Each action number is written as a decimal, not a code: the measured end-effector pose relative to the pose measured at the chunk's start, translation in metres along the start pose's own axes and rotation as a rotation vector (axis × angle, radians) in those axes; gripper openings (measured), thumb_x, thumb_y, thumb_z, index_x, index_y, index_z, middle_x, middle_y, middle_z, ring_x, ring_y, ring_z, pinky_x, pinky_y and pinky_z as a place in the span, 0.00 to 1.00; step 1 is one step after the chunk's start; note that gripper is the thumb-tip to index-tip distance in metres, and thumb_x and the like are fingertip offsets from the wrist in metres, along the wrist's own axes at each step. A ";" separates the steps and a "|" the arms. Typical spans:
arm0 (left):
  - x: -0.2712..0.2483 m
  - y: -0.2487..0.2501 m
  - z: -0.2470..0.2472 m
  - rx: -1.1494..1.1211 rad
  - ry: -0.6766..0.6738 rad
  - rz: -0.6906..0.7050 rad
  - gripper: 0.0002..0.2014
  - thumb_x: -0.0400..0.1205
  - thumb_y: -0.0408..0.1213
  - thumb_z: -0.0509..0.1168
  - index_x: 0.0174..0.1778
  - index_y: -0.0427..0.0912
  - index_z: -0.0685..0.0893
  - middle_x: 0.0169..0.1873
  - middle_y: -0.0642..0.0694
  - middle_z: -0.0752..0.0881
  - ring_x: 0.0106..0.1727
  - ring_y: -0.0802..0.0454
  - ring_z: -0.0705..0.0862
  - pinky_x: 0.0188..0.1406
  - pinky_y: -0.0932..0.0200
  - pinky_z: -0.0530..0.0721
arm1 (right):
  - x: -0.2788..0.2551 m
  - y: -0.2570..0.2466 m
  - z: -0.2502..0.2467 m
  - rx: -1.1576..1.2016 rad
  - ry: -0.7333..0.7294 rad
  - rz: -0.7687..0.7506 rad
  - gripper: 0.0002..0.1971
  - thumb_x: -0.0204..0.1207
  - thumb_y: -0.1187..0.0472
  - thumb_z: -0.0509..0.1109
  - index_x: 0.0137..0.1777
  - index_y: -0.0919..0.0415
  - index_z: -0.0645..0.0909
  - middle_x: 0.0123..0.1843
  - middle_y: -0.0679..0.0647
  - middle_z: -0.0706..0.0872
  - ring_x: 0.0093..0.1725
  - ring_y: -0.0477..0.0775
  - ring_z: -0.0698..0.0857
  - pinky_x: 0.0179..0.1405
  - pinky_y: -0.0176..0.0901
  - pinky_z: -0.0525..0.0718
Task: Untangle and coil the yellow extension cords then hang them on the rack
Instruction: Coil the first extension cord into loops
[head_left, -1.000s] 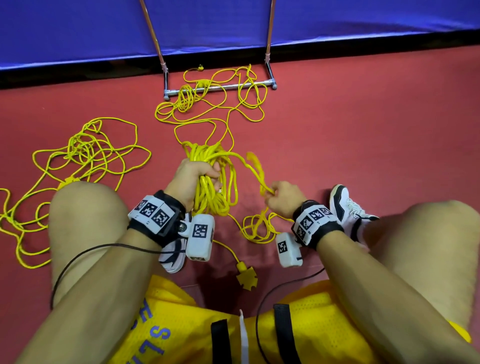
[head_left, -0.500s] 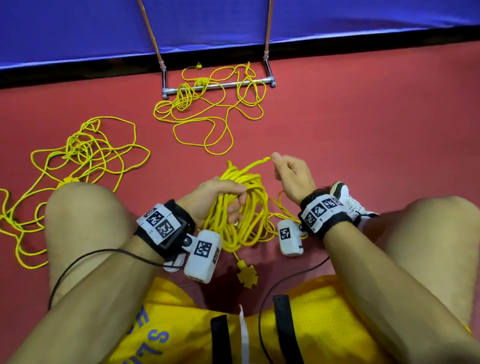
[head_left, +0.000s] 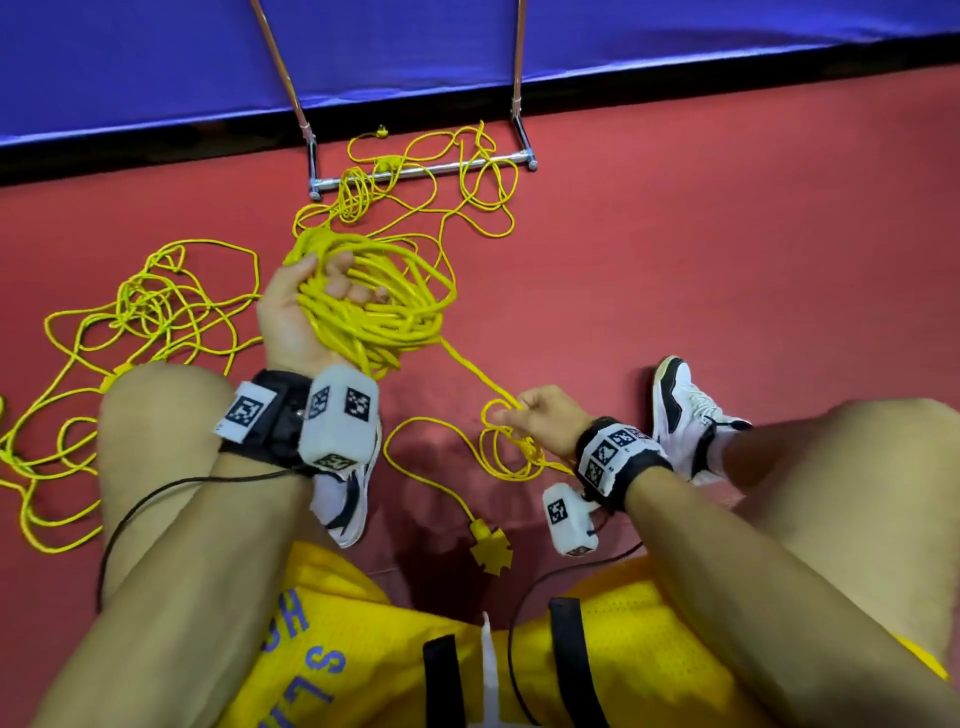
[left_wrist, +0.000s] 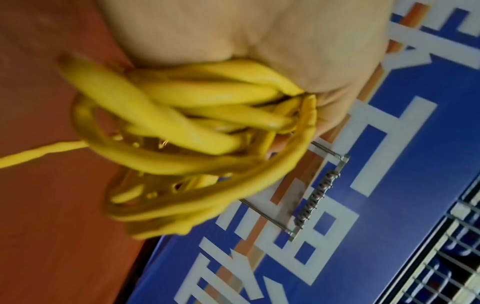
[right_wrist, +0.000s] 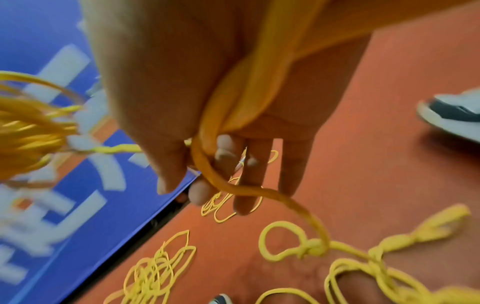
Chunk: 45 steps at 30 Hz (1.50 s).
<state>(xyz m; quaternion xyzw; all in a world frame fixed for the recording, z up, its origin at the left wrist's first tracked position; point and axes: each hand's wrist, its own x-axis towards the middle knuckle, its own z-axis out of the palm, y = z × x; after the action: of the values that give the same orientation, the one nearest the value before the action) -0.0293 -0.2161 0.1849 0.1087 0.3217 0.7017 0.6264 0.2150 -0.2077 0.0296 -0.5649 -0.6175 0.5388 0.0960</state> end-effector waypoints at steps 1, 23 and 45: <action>0.001 -0.002 -0.001 0.017 0.048 0.043 0.15 0.78 0.40 0.61 0.33 0.37 0.88 0.24 0.50 0.74 0.23 0.52 0.77 0.39 0.56 0.83 | -0.002 -0.002 0.001 -0.050 -0.030 -0.015 0.19 0.75 0.50 0.76 0.31 0.61 0.74 0.29 0.56 0.80 0.29 0.54 0.76 0.34 0.51 0.77; 0.029 -0.040 -0.041 1.603 0.117 0.501 0.27 0.73 0.54 0.75 0.27 0.47 0.62 0.22 0.50 0.67 0.26 0.45 0.64 0.32 0.52 0.68 | -0.040 -0.055 -0.019 0.685 -0.267 -0.093 0.42 0.49 0.23 0.78 0.39 0.66 0.81 0.25 0.49 0.75 0.22 0.44 0.70 0.20 0.33 0.65; -0.014 -0.080 -0.044 1.587 -0.655 -0.405 0.22 0.57 0.50 0.70 0.38 0.36 0.88 0.26 0.37 0.80 0.28 0.52 0.75 0.33 0.47 0.77 | -0.021 -0.053 -0.086 0.361 0.936 -0.235 0.24 0.78 0.48 0.72 0.26 0.56 0.67 0.25 0.47 0.63 0.29 0.49 0.62 0.31 0.47 0.64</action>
<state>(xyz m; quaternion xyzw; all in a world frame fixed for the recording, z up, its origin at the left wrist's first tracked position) 0.0142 -0.2422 0.1077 0.6483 0.5316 0.0804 0.5391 0.2536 -0.1649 0.1157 -0.6468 -0.4649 0.3120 0.5179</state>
